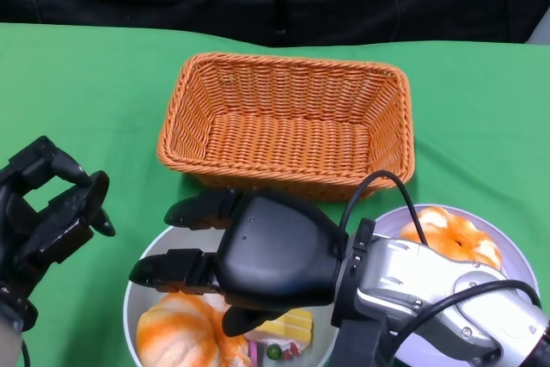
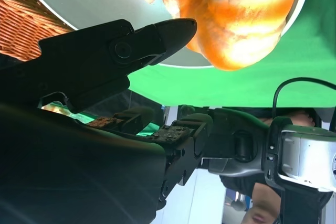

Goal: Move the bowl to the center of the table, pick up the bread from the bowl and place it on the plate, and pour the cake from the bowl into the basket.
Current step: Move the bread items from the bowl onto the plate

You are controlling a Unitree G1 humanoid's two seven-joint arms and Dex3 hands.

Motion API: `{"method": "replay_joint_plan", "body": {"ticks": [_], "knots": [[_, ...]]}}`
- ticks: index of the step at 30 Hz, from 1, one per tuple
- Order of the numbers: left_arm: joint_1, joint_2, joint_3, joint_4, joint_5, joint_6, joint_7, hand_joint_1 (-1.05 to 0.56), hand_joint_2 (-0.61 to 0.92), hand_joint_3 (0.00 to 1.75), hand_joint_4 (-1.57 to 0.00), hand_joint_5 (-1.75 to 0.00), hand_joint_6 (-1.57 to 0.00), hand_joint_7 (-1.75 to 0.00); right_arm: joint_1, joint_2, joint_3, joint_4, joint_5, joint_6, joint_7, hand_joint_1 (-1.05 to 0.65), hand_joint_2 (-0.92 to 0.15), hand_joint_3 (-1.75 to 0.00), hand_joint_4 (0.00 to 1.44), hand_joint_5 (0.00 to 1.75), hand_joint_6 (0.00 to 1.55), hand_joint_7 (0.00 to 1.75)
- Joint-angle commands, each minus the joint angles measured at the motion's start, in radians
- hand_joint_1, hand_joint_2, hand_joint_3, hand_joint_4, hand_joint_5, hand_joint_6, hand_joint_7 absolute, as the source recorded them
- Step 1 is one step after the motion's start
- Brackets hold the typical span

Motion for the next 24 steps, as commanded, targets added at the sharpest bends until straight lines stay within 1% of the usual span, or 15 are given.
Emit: {"method": "replay_joint_plan", "body": {"ticks": [1,2,3,4,6,8,9,10,11,14,16,17,19,21,24], "knots": [[0.028,0.002,-0.002,-0.04,0.013,-0.006,0.013,-0.23,0.63,0.67,-0.89,-1.75,-0.79,-1.6,0.009,-0.009,-0.001,-0.011,0.006,0.004,0.009,-0.77,-0.91,-0.01,0.41,0.04,0.36,0.0],[0.031,0.005,-0.008,-0.044,0.038,-0.02,0.022,-0.23,0.64,0.66,-0.9,-1.75,-0.8,-1.63,0.009,-0.01,-0.001,-0.011,0.006,0.005,0.011,-0.77,-0.91,-0.01,0.41,0.04,0.36,0.0],[0.031,0.012,-0.01,-0.045,0.047,-0.023,0.016,-0.21,0.61,0.77,-0.9,-1.75,-0.78,-1.7,0.01,-0.01,-0.002,-0.013,0.007,0.008,0.017,-0.77,-0.91,-0.01,0.41,0.03,0.36,0.0],[0.029,0.022,-0.009,-0.038,0.052,-0.036,-0.002,-0.22,0.57,0.9,-0.91,-1.75,-0.78,-1.72,0.011,-0.009,-0.003,-0.016,0.01,0.011,0.024,-0.77,-0.91,0.0,0.4,0.03,0.36,0.0],[0.03,0.033,-0.007,-0.035,0.053,-0.047,-0.028,-0.24,0.46,1.05,-0.91,-1.75,-0.77,-1.74,0.015,-0.008,-0.006,-0.018,0.014,0.017,0.028,-0.76,-0.89,0.0,0.41,0.03,0.37,0.01],[0.033,0.04,-0.008,-0.042,0.043,-0.046,-0.049,-0.25,0.43,1.08,-0.92,-1.75,-0.77,-1.74,0.021,-0.006,-0.008,-0.017,0.016,0.018,0.02,-0.76,-0.9,0.0,0.42,0.04,0.38,0.01],[0.038,0.057,-0.012,-0.054,0.047,-0.037,-0.061,-0.26,0.42,1.08,-0.92,-1.75,-0.77,-1.74,0.026,-0.005,-0.01,-0.017,0.017,0.018,0.013,-0.76,-0.9,0.0,0.42,0.04,0.39,0.01],[0.042,0.068,-0.015,-0.067,0.046,-0.024,-0.068,-0.31,0.44,0.98,-0.93,-1.75,-0.77,-1.74,0.03,-0.005,-0.011,-0.017,0.019,0.017,0.006,-0.76,-0.9,0.0,0.43,0.05,0.38,0.01],[0.044,0.076,-0.014,-0.077,0.039,-0.015,-0.077,-0.33,0.46,0.93,-0.94,-1.75,-0.77,-1.74,0.032,-0.005,-0.012,-0.016,0.02,0.015,0.0,-0.76,-0.9,0.0,0.44,0.05,0.38,0.0],[0.041,0.075,0.014,-0.06,-0.027,-0.024,-0.131,-0.23,0.49,0.89,-0.99,-1.75,-0.81,-1.75,0.035,-0.004,-0.012,-0.021,0.017,0.018,0.0,-0.77,-0.9,0.0,0.45,0.05,0.36,0.0],[0.057,0.101,0.017,-0.093,0.003,-0.018,-0.117,-0.22,0.5,0.89,-0.99,-1.75,-0.82,-1.74,0.038,-0.002,-0.013,-0.017,0.021,0.013,-0.013,-0.77,-0.89,0.0,0.46,0.06,0.38,0.01],[0.067,0.113,0.019,-0.119,0.016,-0.005,-0.104,-0.23,0.51,0.89,-0.97,-1.74,-0.81,-1.7,0.041,-0.002,-0.014,-0.016,0.023,0.012,-0.018,-0.77,-0.89,0.0,0.46,0.06,0.39,0.02],[0.073,0.131,0.039,-0.103,0.028,-0.053,-0.123,-0.14,0.49,1.01,-0.96,-1.74,-0.81,-1.66,0.046,-0.003,-0.016,-0.018,0.027,0.01,-0.023,-0.77,-0.89,0.0,0.45,0.06,0.41,0.02],[0.061,0.153,0.063,-0.035,0.038,-0.146,-0.166,-0.07,0.55,1.04,-0.99,-1.68,-0.83,-1.62,0.048,-0.004,-0.016,-0.018,0.024,0.008,-0.031,-0.77,-0.89,0.0,0.45,0.05,0.41,0.02],[0.046,0.184,0.097,0.056,0.027,-0.246,-0.229,-0.01,0.56,1.13,-0.98,-1.73,-0.87,-1.62,0.049,-0.004,-0.015,-0.016,0.023,0.008,-0.036,-0.78,-0.89,0.0,0.45,0.06,0.41,0.01]]}}
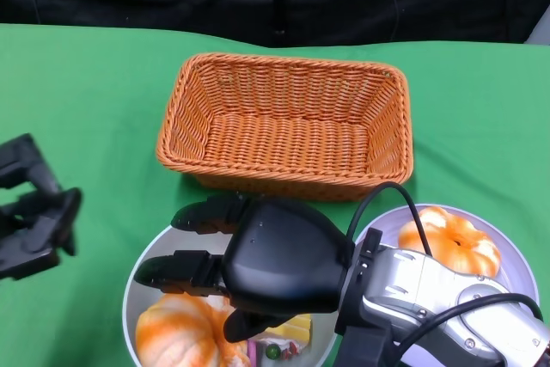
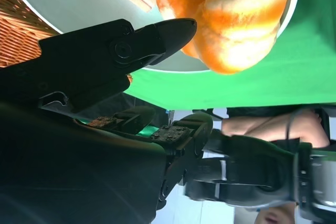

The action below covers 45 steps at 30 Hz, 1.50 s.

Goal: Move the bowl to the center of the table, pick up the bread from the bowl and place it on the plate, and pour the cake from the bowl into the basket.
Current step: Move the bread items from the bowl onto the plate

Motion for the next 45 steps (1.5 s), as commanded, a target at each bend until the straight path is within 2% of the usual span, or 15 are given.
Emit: {"method": "replay_joint_plan", "body": {"ticks": [1,3,6,11,20,26,34,37,45], "knots": [[-0.013,0.052,0.042,0.081,-0.011,-0.1,-0.075,0.01,0.51,1.26,-1.0,-1.74,-0.87,-1.65,0.007,-0.004,-0.006,-0.007,0.008,-0.004,-0.017,-0.78,-0.88,0.0,0.45,0.05,0.41,0.01],[-0.006,0.071,0.055,0.088,-0.03,-0.117,-0.111,0.04,0.45,1.43,-1.0,-1.74,-0.87,-1.66,0.006,-0.004,-0.004,-0.006,0.005,-0.006,-0.019,-0.78,-0.89,0.0,0.44,0.05,0.41,0.01],[0.023,0.083,0.068,0.041,-0.051,-0.095,-0.12,0.06,0.4,1.53,-1.02,-1.75,-0.88,-1.65,0.004,-0.005,-0.001,-0.01,0.003,-0.006,-0.015,-0.79,-0.9,-0.01,0.43,0.05,0.41,0.01],[0.073,0.093,0.078,-0.022,-0.058,-0.064,-0.105,0.06,0.42,1.47,-1.03,-1.75,-0.89,-1.7,0.006,0.002,0.006,-0.018,0.001,0.002,0.002,-0.8,-0.91,0.0,0.42,0.05,0.4,0.0],[0.078,0.067,0.068,-0.034,-0.096,-0.072,-0.112,0.06,0.42,1.55,-1.06,-1.75,-0.87,-1.75,-0.008,0.013,0.013,-0.008,-0.008,-0.003,0.0,-0.79,-0.9,0.0,0.44,0.08,0.41,0.0],[0.061,0.066,0.055,0.021,-0.083,-0.144,-0.162,0.05,0.38,1.64,-1.07,-1.75,-0.87,-1.75,-0.014,0.026,0.021,0.013,-0.015,-0.01,-0.023,-0.8,-0.9,0.0,0.44,0.08,0.43,0.01],[0.056,0.066,0.052,0.031,-0.098,-0.138,-0.175,0.06,0.4,1.54,-1.05,-1.75,-0.87,-1.73,-0.026,0.028,0.032,0.027,-0.012,-0.021,-0.033,-0.83,-0.91,-0.01,0.43,0.07,0.43,0.0],[0.056,0.056,0.05,0.026,-0.082,-0.158,-0.153,0.08,0.36,1.61,-1.04,-1.75,-0.89,-1.69,-0.032,0.029,0.036,0.032,-0.004,-0.027,-0.019,-0.9,-0.92,-0.03,0.43,0.08,0.43,0.0],[0.064,0.051,0.049,0.005,-0.047,-0.169,-0.125,0.06,0.36,1.62,-1.02,-1.75,-0.89,-1.7,-0.059,0.028,0.047,0.073,-0.003,-0.057,-0.016,-0.81,-0.87,0.0,0.48,0.11,0.47,0.01]]}}
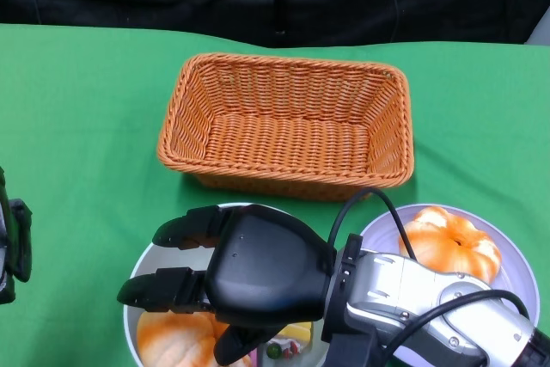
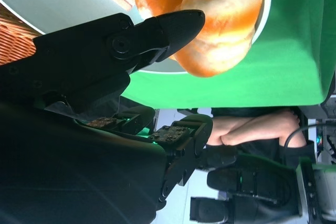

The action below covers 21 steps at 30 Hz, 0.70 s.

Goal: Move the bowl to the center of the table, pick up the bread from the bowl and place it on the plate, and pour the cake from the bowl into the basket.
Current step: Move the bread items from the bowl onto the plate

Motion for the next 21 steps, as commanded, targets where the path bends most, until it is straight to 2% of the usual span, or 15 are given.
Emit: {"method": "replay_joint_plan", "body": {"ticks": [1,7,14,21], "knots": [[0.001,0.007,0.005,-0.005,-0.002,-0.013,0.005,0.06,0.36,1.62,-1.03,-1.75,-0.89,-1.7,-0.027,-0.003,0.007,0.015,0.006,-0.016,0.004,-0.82,-0.87,0.0,0.48,0.11,0.47,0.01],[0.0,0.009,0.003,-0.005,-0.031,0.009,-0.01,0.04,0.39,1.59,-1.06,-1.75,-0.87,-1.74,-0.046,-0.005,0.017,0.048,0.007,-0.05,0.004,-0.83,-0.89,-0.01,0.49,0.13,0.52,0.03],[0.004,0.004,0.0,-0.026,-0.048,0.038,-0.003,0.04,0.39,1.59,-1.07,-1.75,-0.87,-1.74,-0.068,-0.006,0.023,0.101,0.003,-0.087,-0.027,-0.71,-0.8,0.0,0.5,0.16,0.58,0.03],[0.01,0.006,-0.001,-0.037,-0.03,0.033,0.016,0.04,0.39,1.59,-1.07,-1.75,-0.86,-1.74,-0.088,-0.006,0.034,0.132,-0.031,-0.093,-0.06,-0.69,-0.8,0.0,0.5,0.21,0.59,0.02]]}}
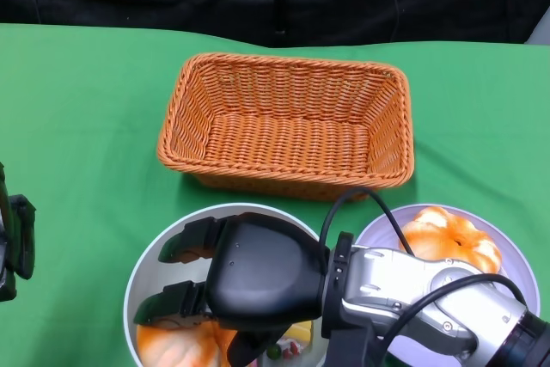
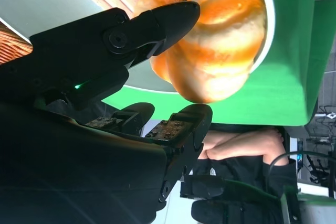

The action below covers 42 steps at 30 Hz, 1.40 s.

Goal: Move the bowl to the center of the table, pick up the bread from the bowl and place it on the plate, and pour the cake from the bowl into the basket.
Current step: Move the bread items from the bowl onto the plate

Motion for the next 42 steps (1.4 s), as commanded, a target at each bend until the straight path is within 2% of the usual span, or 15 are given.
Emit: {"method": "replay_joint_plan", "body": {"ticks": [1,4,6,9,12,14,27,28,29,30,31,34,40,41,42], "knots": [[0.009,0.007,0.001,-0.015,0.014,-0.001,0.015,0.04,0.39,1.59,-1.07,-1.75,-0.86,-1.74,-0.029,-0.004,0.007,0.02,-0.017,-0.009,-0.034,-0.69,-0.8,0.0,0.5,0.21,0.59,0.02],[0.013,0.006,-0.002,-0.025,0.022,0.004,0.023,0.03,0.39,1.58,-1.07,-1.75,-0.86,-1.75,-0.035,-0.004,0.014,0.035,-0.039,-0.01,-0.065,-0.69,-0.81,0.0,0.47,0.33,0.61,0.01],[0.014,0.008,-0.002,-0.025,0.019,0.003,0.017,0.03,0.39,1.58,-1.07,-1.75,-0.86,-1.75,-0.04,-0.003,0.021,0.045,-0.059,-0.01,-0.095,-0.68,-0.81,0.0,0.37,0.63,0.64,0.01],[0.018,0.007,-0.001,-0.032,0.016,0.013,0.021,0.03,0.39,1.58,-1.07,-1.75,-0.86,-1.75,-0.045,0.002,0.031,0.067,-0.089,-0.014,-0.163,-0.62,-0.81,0.0,0.35,0.95,0.74,0.03],[0.023,0.008,-0.003,-0.039,0.025,0.009,0.022,0.04,0.4,1.58,-1.06,-1.75,-0.85,-1.74,-0.053,0.006,0.041,0.088,-0.103,-0.019,-0.214,-0.55,-0.8,0.0,0.35,1.19,0.83,0.05],[0.024,0.012,-0.004,-0.038,0.029,0.002,0.014,0.04,0.41,1.58,-1.06,-1.75,-0.84,-1.75,-0.058,0.006,0.046,0.095,-0.106,-0.021,-0.232,-0.55,-0.81,0.0,0.37,1.27,0.86,0.06],[0.028,0.004,-0.007,-0.044,0.054,-0.018,0.037,0.04,0.4,1.58,-1.05,-1.75,-0.84,-1.75,-0.063,0.017,0.06,0.131,-0.097,-0.022,-0.272,-0.54,-0.82,0.0,0.42,1.39,0.93,0.09],[0.031,0.005,-0.007,-0.052,0.046,-0.006,0.035,0.04,0.4,1.58,-1.05,-1.75,-0.84,-1.75,-0.071,0.026,0.064,0.157,-0.099,-0.039,-0.319,-0.54,-0.82,0.0,0.42,1.39,0.93,0.09],[0.034,0.003,-0.007,-0.058,0.037,0.006,0.036,0.05,0.41,1.58,-1.04,-1.75,-0.84,-1.74,-0.077,0.032,0.067,0.175,-0.103,-0.05,-0.352,-0.49,-0.81,0.0,0.64,1.42,1.04,0.15],[0.036,0.002,-0.006,-0.063,0.029,0.017,0.036,0.06,0.41,1.58,-1.04,-1.75,-0.83,-1.74,-0.082,0.036,0.069,0.188,-0.105,-0.057,-0.376,-0.46,-0.82,-0.01,0.78,1.44,1.1,0.19],[0.037,0.002,-0.006,-0.066,0.025,0.024,0.037,0.06,0.41,1.57,-1.04,-1.75,-0.83,-1.74,-0.086,0.037,0.07,0.196,-0.105,-0.06,-0.387,-0.44,-0.84,-0.01,0.86,1.51,1.13,0.22],[0.037,0.003,-0.006,-0.069,0.022,0.031,0.037,0.06,0.42,1.56,-1.03,-1.75,-0.83,-1.73,-0.092,0.038,0.071,0.204,-0.1,-0.06,-0.384,-0.43,-0.88,-0.02,0.87,1.63,1.12,0.27],[0.037,0.002,-0.005,-0.072,0.022,0.036,0.037,0.06,0.43,1.55,-1.03,-1.75,-0.84,-1.72,-0.096,0.037,0.076,0.208,-0.097,-0.058,-0.388,-0.43,-0.89,-0.01,0.87,1.65,1.1,0.31],[0.035,0.003,-0.005,-0.068,0.025,0.032,0.035,0.06,0.43,1.55,-1.03,-1.75,-0.84,-1.72,-0.097,0.034,0.069,0.201,-0.079,-0.057,-0.359,-0.43,-0.89,-0.01,0.87,1.65,1.1,0.31],[0.034,0.003,-0.005,-0.066,0.027,0.028,0.034,0.06,0.43,1.55,-1.03,-1.75,-0.84,-1.72,-0.098,0.032,0.064,0.196,-0.066,-0.056,-0.337,-0.45,-0.91,-0.09,0.87,1.49,1.07,0.33]]}}
